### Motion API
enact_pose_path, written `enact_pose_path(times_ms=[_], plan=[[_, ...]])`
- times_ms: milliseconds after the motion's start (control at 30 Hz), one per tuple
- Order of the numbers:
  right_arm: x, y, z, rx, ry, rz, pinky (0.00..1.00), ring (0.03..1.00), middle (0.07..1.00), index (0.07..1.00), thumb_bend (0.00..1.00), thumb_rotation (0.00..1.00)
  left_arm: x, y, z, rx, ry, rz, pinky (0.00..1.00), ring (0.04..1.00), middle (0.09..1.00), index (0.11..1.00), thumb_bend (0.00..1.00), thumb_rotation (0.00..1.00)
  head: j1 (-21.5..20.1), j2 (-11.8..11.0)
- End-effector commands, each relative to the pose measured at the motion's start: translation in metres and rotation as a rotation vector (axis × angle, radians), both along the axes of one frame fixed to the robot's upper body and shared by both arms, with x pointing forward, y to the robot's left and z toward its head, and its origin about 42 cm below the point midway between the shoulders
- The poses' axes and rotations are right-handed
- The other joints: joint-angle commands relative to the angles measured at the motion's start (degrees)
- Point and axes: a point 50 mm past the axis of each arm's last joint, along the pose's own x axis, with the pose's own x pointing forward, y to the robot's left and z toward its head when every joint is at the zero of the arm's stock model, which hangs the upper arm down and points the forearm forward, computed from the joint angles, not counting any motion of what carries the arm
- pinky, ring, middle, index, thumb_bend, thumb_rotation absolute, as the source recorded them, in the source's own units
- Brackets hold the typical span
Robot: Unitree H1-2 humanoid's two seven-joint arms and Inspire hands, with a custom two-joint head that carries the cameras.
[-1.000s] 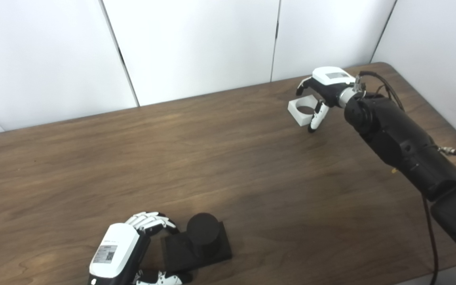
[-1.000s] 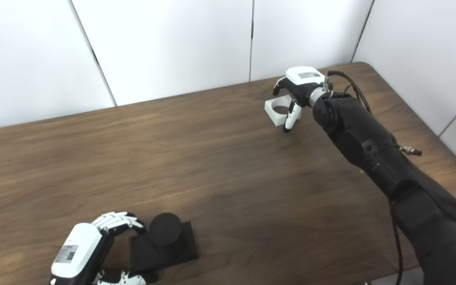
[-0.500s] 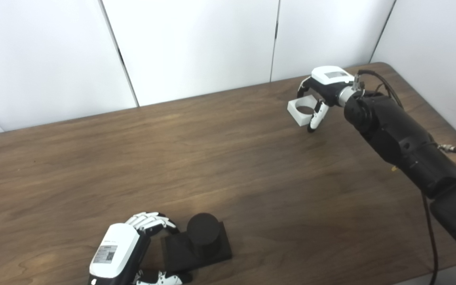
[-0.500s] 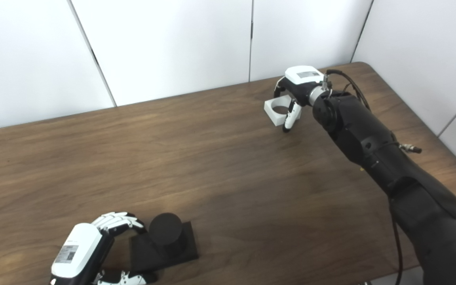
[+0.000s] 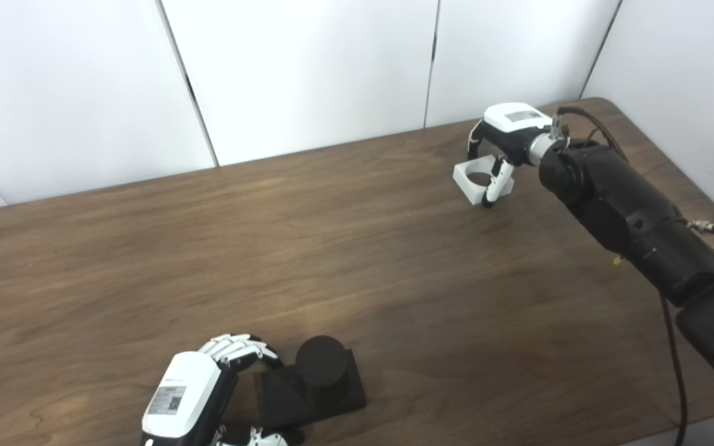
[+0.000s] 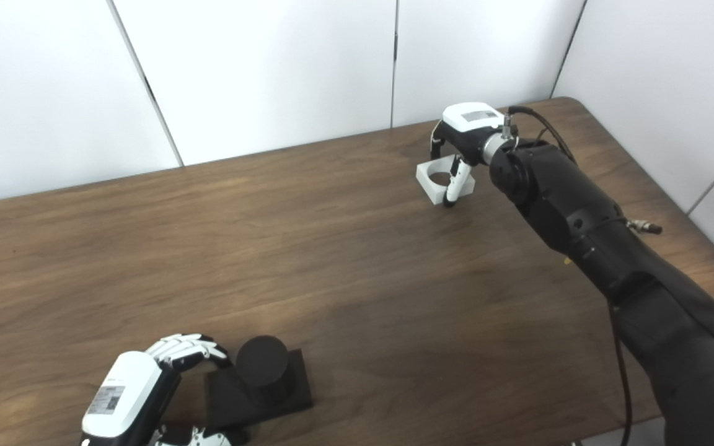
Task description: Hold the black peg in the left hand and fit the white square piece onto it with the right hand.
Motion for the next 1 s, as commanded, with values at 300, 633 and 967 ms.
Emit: enact_pose_path(times_ms=[300, 633, 967], plan=[[0.003, -0.007, 0.018, 0.010, -0.062, 0.017, 0.72, 0.796, 0.736, 0.485, 0.52, 0.12, -0.011, -0.004, -0.016, 0.049, 0.104, -0.033, 0.79, 0.770, 0.702, 0.487, 0.52, 0.04, 0.2, -0.2], [0.000, -0.009, 0.028, -0.012, -0.077, 0.035, 0.71, 0.807, 0.742, 0.486, 0.52, 0.12, -0.010, -0.007, -0.016, 0.047, 0.102, -0.033, 0.79, 0.771, 0.703, 0.487, 0.52, 0.04, 0.9, -0.3], [-0.032, 0.027, 0.069, -0.002, -0.111, 0.168, 0.88, 0.854, 0.778, 0.487, 0.52, 0.13, -0.008, -0.012, -0.015, 0.037, 0.098, -0.032, 0.79, 0.769, 0.703, 0.487, 0.52, 0.04, 2.6, 0.3]])
